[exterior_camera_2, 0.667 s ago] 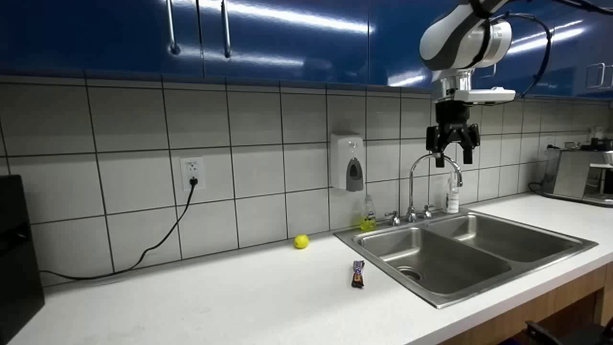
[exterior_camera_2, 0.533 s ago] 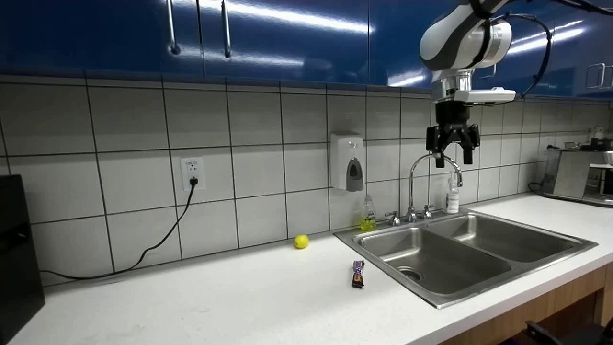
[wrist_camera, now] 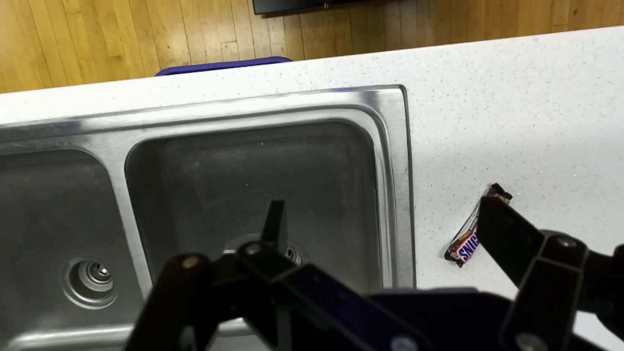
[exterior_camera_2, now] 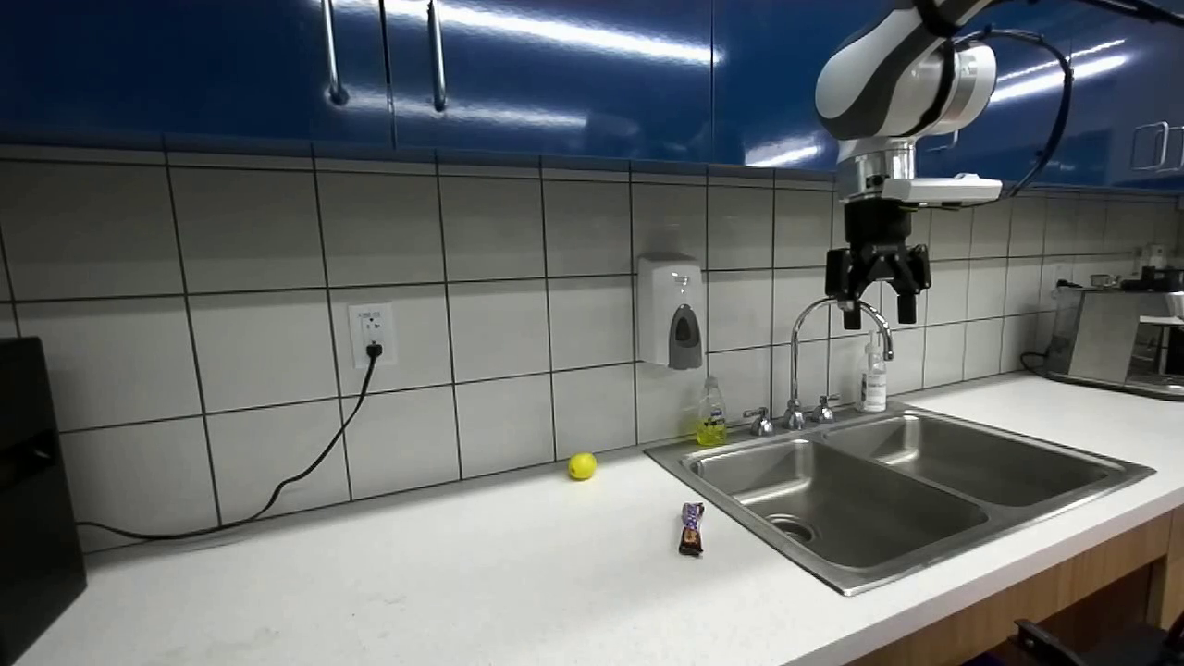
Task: Place the snickers bar inside the sink
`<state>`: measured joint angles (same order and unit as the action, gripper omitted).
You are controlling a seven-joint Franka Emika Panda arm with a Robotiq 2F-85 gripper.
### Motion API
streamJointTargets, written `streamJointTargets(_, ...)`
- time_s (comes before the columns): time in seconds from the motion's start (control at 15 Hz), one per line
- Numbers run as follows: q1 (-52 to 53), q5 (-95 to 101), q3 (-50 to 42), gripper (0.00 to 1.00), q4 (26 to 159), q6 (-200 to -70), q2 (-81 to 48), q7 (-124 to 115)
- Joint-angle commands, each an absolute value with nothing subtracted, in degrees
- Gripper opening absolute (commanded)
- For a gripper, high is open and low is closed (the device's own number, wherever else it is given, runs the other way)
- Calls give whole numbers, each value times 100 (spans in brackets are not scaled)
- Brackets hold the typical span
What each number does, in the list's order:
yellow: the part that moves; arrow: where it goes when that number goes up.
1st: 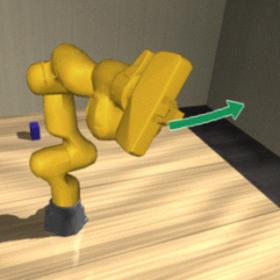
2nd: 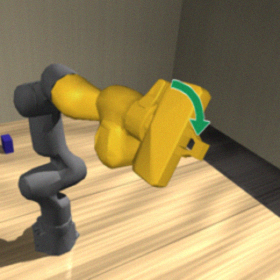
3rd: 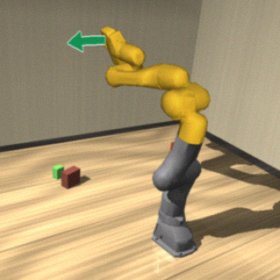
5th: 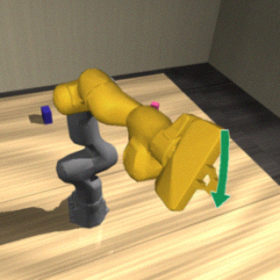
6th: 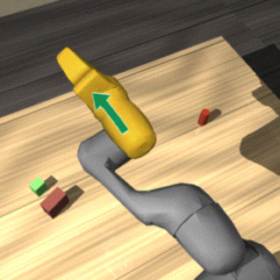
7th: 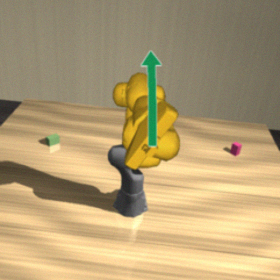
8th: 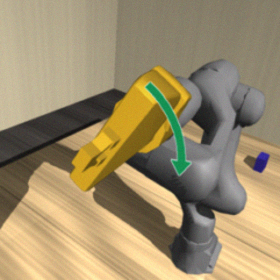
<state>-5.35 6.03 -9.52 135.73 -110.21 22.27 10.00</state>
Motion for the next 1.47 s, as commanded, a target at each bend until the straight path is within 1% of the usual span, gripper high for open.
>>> streamJointTargets(0.0, -590, 620, -883, 100, 13978, -11133, 2628, 959)
streamJointTargets(0.4, -541, 704, -768, 100, 14397, -11161, 2848, 934)
streamJointTargets(0.87, -174, 627, -413, 100, 14903, -11710, 2515, 930)
streamJointTargets(1.4, 196, 541, -180, 100, 14934, -12946, 1414, 931)
